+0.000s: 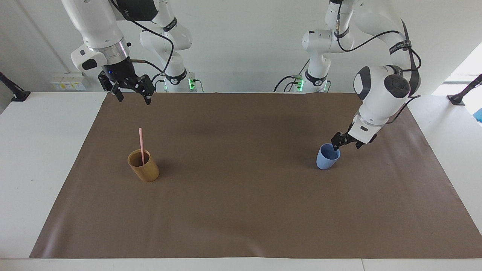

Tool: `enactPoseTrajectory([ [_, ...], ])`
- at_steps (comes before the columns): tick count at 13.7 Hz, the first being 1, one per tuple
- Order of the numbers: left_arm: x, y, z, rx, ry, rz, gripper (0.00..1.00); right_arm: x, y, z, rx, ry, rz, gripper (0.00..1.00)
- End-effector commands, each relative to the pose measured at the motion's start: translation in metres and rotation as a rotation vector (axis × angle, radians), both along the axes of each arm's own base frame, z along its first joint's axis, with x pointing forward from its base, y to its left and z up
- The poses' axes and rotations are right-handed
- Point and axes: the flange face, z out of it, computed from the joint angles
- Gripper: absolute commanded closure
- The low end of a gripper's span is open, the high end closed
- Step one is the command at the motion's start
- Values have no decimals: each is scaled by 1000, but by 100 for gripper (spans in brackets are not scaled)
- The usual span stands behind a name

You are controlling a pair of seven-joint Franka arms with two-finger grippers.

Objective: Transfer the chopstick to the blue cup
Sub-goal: 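Reach the left gripper to the blue cup and grasp its rim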

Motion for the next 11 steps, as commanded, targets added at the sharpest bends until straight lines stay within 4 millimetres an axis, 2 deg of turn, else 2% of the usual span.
enactPoseTrajectory([
  [1, -8, 2, -15, 8, -6, 14, 0, 2, -2, 3, 26, 5, -20, 0],
  [2, -7, 0, -29, 9, -3, 13, 0, 2, -2, 3, 26, 5, -20, 0],
  [4, -7, 0, -40, 9, -3, 16, 0, 2, -2, 3, 26, 5, -20, 0],
  [5, -8, -1, -40, 10, -3, 40, 15, 2, -2, 3, 26, 5, -20, 0],
  [8, -9, -4, -40, 1, 6, 97, 84, 2, -2, 3, 26, 5, -20, 0],
  [9, -9, -4, -40, -21, 14, 122, 98, 2, -2, 3, 26, 5, -20, 0],
  [11, -5, -7, -36, -51, 14, 158, 100, 2, -2, 3, 25, 4, -20, 0],
])
